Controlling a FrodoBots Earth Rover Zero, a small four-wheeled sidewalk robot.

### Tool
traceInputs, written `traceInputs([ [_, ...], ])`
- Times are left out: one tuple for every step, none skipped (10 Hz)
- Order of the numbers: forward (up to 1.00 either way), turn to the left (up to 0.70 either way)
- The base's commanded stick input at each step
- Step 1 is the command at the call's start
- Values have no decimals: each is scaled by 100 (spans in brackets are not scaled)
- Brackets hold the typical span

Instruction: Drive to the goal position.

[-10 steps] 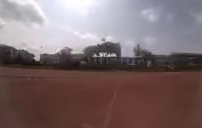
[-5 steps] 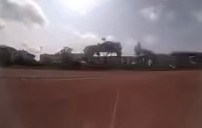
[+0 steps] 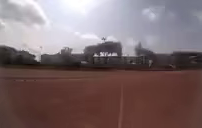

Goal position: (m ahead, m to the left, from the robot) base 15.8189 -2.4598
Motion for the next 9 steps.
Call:
traceInputs([
  [70, 0],
  [70, 0],
  [70, 0],
  [70, 0],
  [70, 0],
  [70, 0],
  [70, 0],
  [70, 0],
  [70, 0],
])
